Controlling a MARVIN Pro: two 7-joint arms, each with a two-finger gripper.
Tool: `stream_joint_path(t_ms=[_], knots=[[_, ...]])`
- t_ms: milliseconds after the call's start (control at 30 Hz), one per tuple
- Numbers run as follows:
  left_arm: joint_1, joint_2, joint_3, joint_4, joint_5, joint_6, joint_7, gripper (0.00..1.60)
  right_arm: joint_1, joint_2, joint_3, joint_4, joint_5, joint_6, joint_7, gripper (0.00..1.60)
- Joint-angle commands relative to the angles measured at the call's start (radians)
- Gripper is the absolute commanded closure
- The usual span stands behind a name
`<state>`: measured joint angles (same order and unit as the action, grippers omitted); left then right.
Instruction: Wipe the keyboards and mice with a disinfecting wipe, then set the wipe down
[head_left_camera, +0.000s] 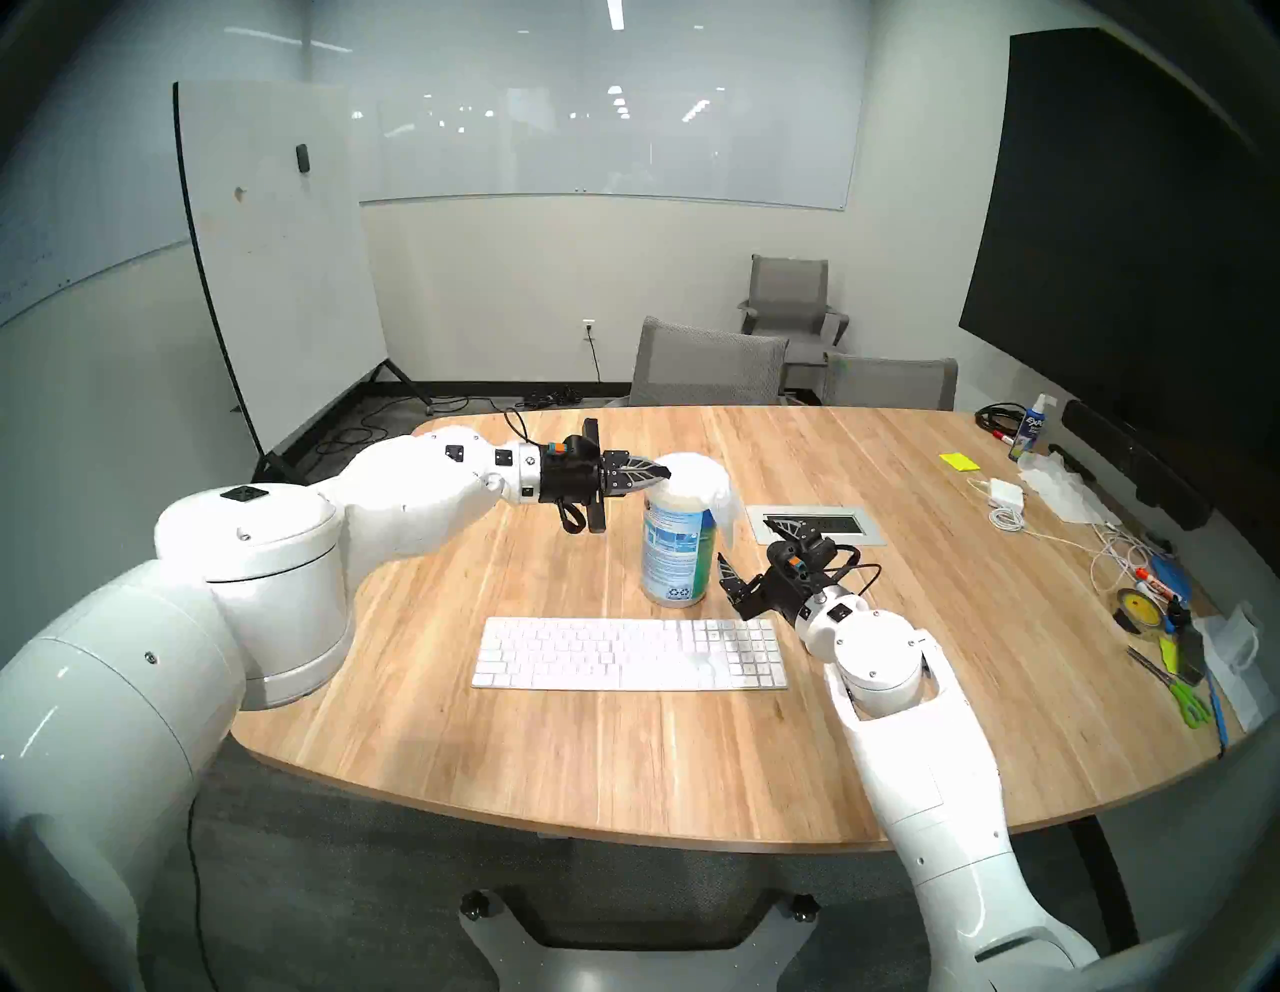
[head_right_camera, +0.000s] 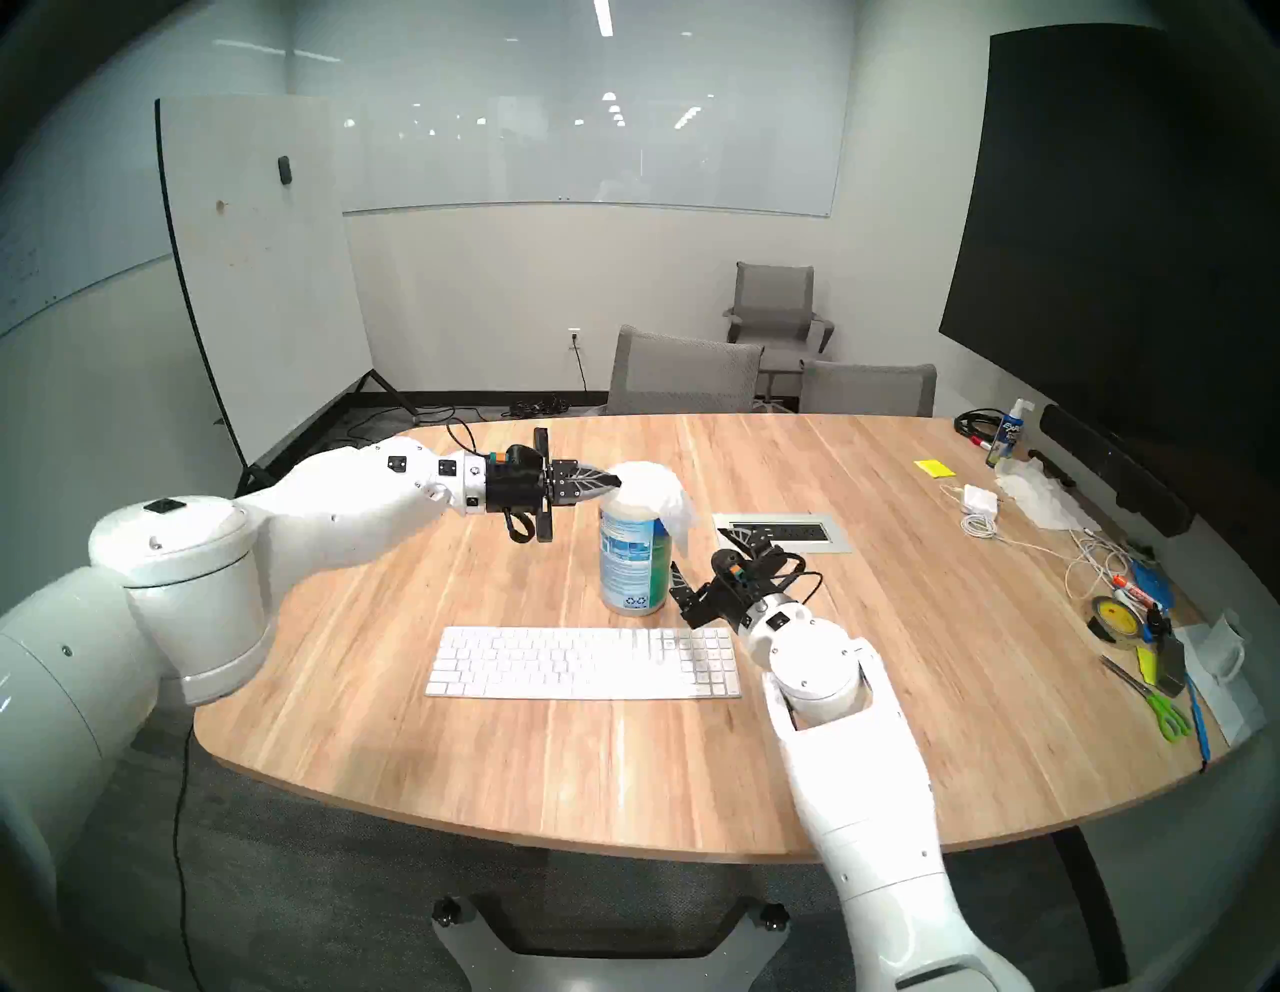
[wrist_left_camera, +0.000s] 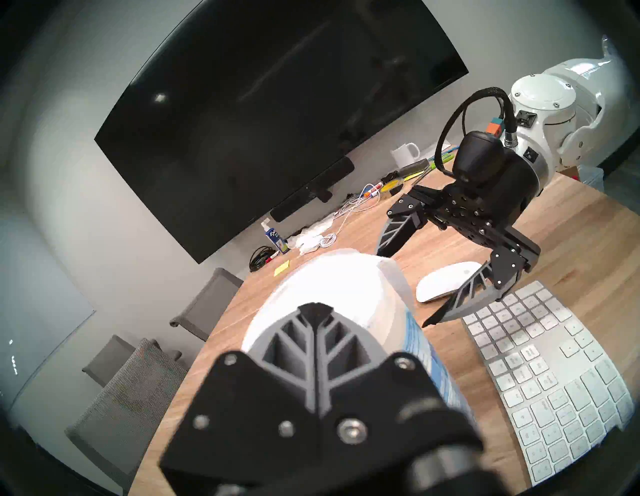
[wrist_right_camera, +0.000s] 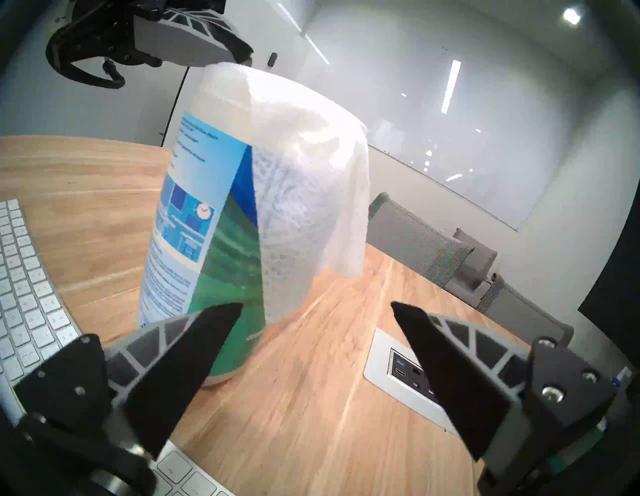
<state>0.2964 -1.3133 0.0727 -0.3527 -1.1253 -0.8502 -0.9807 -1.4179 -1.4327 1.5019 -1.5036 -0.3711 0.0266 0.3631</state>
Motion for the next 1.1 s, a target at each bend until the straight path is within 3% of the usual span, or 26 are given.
stream_joint_path(t_ms=[0, 1067], knots=[[-0.005, -0.002, 0.011, 0.0, -0.005, -0.002, -0.103, 1.6, 0.035, 0.011, 0.006, -0.001, 0.003, -0.026, 0.004, 0.0], [-0.016, -0.001, 0.071, -0.004, -0.056, -0.011, -0.096, 1.6, 0.057, 0.007, -0.011, 0.006, 0.01, -0.059, 0.039, 0.0]])
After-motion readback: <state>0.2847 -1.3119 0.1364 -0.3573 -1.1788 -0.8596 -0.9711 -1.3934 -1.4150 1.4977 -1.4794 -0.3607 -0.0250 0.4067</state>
